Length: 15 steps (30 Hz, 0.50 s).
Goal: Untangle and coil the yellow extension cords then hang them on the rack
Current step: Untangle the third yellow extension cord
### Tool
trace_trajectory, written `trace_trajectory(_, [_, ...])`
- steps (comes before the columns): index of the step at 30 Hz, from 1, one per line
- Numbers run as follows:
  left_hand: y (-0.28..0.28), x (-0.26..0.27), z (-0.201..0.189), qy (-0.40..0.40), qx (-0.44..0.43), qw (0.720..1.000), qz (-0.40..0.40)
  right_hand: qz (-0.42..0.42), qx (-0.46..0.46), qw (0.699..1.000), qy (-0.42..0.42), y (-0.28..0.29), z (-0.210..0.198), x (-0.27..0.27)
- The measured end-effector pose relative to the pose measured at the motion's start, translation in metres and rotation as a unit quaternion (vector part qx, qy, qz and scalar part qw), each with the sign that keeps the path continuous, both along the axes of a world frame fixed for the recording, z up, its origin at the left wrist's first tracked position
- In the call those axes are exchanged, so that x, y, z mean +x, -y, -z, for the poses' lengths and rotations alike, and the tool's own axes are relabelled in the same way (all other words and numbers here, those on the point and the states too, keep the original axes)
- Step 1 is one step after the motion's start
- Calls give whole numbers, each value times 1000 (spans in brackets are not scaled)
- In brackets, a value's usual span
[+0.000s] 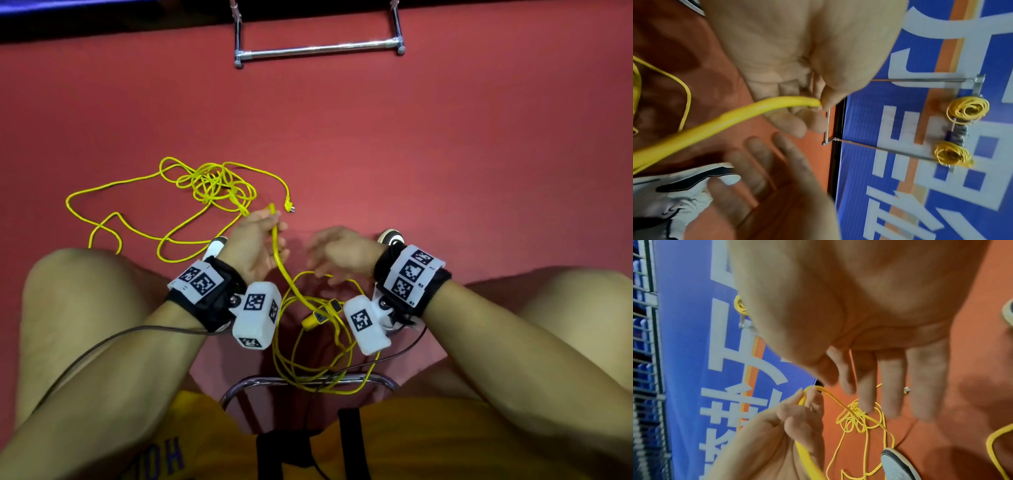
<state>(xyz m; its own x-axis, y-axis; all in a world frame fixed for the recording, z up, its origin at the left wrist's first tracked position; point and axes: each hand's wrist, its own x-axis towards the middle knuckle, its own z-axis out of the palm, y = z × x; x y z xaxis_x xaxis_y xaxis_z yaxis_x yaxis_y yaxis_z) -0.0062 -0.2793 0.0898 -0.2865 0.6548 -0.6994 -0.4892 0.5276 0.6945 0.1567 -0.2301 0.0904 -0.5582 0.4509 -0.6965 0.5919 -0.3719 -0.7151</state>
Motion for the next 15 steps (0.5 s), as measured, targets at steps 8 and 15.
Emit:
trace_trajectory(8, [33,31,-18,32,77,934,348,265,-106,955,-77,-13,5,-2])
trace_trajectory(15, [15,22,-12,62,-97,979,166,273,-77,954,-91,-14,12,-6])
